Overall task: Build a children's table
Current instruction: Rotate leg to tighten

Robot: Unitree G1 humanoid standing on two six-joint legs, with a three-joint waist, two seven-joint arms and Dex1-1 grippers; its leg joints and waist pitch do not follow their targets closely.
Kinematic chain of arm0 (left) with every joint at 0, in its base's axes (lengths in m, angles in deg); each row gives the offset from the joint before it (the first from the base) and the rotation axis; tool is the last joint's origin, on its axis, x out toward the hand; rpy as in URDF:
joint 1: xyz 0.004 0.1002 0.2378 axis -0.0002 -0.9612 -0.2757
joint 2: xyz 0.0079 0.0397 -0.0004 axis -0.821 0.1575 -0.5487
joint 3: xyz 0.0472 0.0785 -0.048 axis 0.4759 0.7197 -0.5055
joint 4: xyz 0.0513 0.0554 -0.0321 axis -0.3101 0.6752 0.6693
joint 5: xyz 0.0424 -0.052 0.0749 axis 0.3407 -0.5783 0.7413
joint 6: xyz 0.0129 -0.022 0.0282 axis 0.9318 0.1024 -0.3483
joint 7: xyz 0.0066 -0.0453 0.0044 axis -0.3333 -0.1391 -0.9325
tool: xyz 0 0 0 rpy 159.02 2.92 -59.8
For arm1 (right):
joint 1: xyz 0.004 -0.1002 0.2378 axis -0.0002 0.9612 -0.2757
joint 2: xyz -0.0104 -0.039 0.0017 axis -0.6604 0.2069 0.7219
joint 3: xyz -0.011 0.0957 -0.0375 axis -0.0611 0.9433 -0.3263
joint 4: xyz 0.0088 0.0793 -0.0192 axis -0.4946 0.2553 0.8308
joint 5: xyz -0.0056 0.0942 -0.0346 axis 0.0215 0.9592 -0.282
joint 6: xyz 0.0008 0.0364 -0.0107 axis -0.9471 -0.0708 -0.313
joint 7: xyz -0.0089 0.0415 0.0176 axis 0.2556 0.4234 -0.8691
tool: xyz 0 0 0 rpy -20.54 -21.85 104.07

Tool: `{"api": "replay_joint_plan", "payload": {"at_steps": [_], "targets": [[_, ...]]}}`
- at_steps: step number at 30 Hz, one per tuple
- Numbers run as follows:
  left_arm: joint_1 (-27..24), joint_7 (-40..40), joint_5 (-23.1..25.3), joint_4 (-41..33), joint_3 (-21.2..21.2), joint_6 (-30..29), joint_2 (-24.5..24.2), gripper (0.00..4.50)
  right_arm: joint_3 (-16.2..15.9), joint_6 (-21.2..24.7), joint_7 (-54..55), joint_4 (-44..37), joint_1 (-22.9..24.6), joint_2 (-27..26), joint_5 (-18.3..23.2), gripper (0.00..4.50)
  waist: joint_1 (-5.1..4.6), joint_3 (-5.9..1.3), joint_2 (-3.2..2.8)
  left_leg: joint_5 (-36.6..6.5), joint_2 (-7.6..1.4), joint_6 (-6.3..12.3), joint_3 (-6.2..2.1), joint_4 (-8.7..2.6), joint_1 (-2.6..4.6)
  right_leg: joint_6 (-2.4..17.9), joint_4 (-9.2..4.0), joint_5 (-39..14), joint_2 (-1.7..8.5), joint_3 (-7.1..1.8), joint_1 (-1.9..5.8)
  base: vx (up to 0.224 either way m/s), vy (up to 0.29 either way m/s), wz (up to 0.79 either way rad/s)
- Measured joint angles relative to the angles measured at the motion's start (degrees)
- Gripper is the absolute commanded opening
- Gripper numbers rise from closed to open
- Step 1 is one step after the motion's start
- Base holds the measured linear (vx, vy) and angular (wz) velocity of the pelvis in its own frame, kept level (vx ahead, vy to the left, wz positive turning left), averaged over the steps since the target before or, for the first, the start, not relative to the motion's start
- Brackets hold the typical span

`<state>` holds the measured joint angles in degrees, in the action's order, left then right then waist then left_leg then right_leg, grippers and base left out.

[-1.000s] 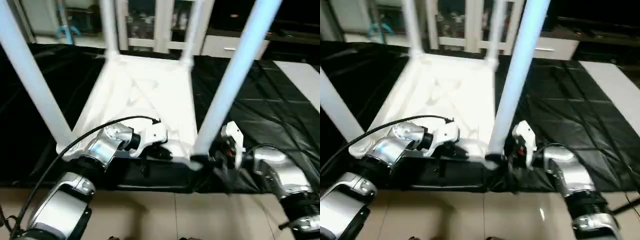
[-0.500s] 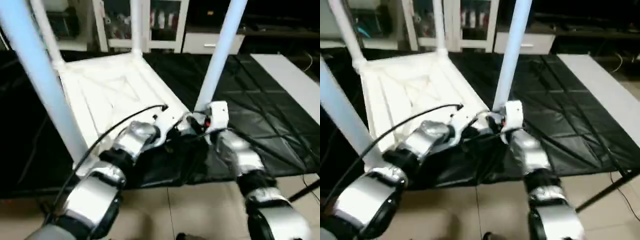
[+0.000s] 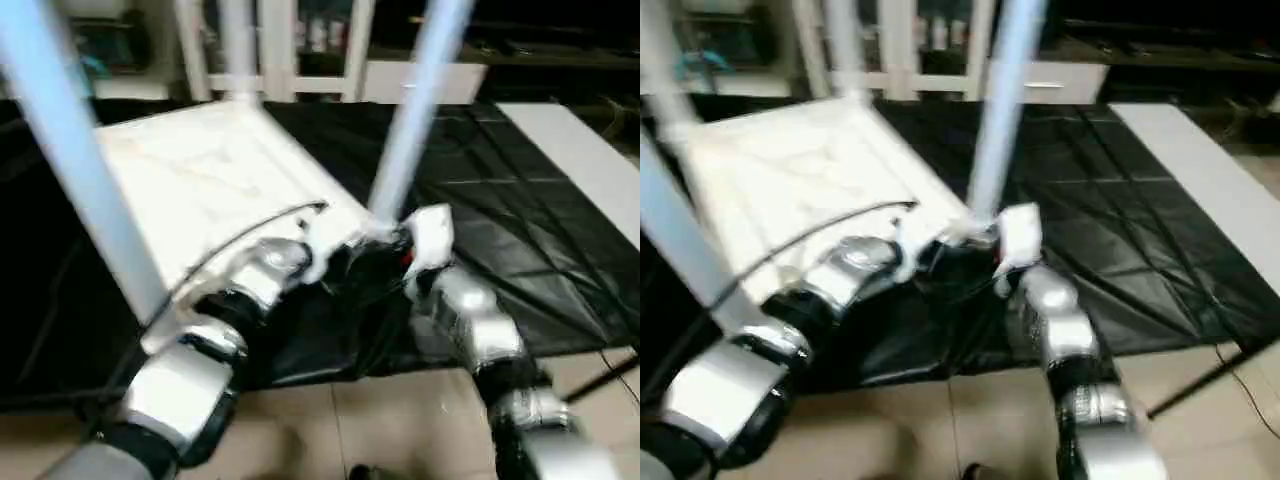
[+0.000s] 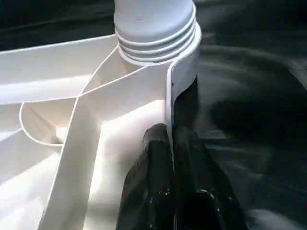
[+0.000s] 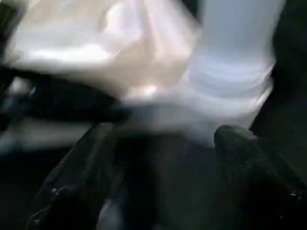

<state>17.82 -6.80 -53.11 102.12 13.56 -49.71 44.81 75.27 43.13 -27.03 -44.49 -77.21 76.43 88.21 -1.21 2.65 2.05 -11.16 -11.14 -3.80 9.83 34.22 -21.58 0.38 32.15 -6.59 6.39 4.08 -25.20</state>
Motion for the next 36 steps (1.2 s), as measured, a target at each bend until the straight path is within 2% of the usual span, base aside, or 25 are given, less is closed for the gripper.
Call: {"api": "replay_joint_plan", "payload": {"at_steps": [5,8,10,14,16,19,23,30,36], "targets": [[-2.1,-6.0,0.0,-3.5,0.6,1.5,-3.2,0.00,-0.3,1.3,-8.5,-10.7,2.1,7.9,2.3,4.16,1.47,0.03,-0.07,0.0,-0.08,-0.04,0.15,-0.28,0.28,0.2,0.03,0.1,-0.08,0.02,0.03,0.010,-0.002,0.01],[-4.8,-12.0,-0.3,-7.6,1.5,2.6,-6.4,0.00,-0.3,4.1,-16.8,-19.7,6.9,12.3,5.0,4.34,1.94,0.01,-0.03,-0.1,-0.16,-0.15,0.16,-0.40,0.41,0.1,0.01,0.0,-0.11,-0.01,0.19,0.000,0.000,0.00],[-7.2,-18.3,-1.2,-10.9,2.1,3.8,-10.2,0.00,-0.2,5.6,-20.6,-22.3,9.3,15.9,6.3,4.44,2.00,0.00,-0.04,-0.1,-0.18,-0.18,0.19,-0.47,0.51,-0.1,0.01,-0.1,-0.12,-0.09,0.28,0.000,0.000,0.00],[-10.6,-27.9,-3.2,-15.2,2.3,6.9,-14.1,0.00,-0.1,8.2,-25.7,-24.7,10.8,19.7,8.0,4.44,2.16,-0.04,-0.03,-0.1,-0.18,-0.20,0.20,-0.46,0.54,-0.3,0.02,-0.2,-0.12,-0.13,0.30,0.000,0.000,0.00],[-12.8,-34.9,-4.9,-18.7,2.8,7.5,-16.3,0.00,-1.7,9.8,-29.4,-25.2,11.2,21.8,8.4,4.44,2.86,-0.08,-0.01,-0.1,-0.18,-0.20,0.24,-0.46,0.59,-0.3,0.02,-0.2,-0.12,-0.18,0.32,0.000,0.000,0.00],[-14.5,-41.4,-6.5,-22.6,4.4,6.6,-17.8,0.00,-3.4,10.4,-31.9,-25.2,11.2,21.7,8.4,4.44,3.57,-0.13,0.09,-0.1,-0.23,-0.22,0.40,-0.44,0.64,-0.3,0.02,-0.2,-0.10,-0.30,0.30,0.000,0.000,0.00],[-15.0,-44.4,-6.8,-24.7,6.0,6.3,-17.5,0.00,-5.4,11.0,-34.1,-25.1,10.5,21.0,8.1,4.44,4.56,-0.13,0.09,-0.1,-0.56,-0.20,1.61,-0.38,0.61,-0.2,0.04,-0.1,0.08,-0.63,0.32,0.000,0.000,0.00],[-15.1,-46.0,-6.7,-26.0,6.5,4.7,-17.5,0.00,-8.7,9.7,-37.2,-20.8,7.3,20.0,6.0,4.44,4.69,-0.20,0.24,-0.1,-0.58,-0.20,1.73,-0.25,0.56,-0.2,0.10,-0.2,0.10,-0.78,0.34,0.000,0.000,0.00],[-15.1,-46.5,-6.7,-26.6,6.8,4.1,-17.7,0.00,-8.9,8.2,-38.8,-17.2,4.3,19.3,5.3,3.92,4.82,-0.21,0.28,-0.1,-0.62,-0.20,1.72,-0.25,0.55,-0.3,0.27,-0.3,0.08,-0.75,0.30,0.000,0.000,0.00]]}}
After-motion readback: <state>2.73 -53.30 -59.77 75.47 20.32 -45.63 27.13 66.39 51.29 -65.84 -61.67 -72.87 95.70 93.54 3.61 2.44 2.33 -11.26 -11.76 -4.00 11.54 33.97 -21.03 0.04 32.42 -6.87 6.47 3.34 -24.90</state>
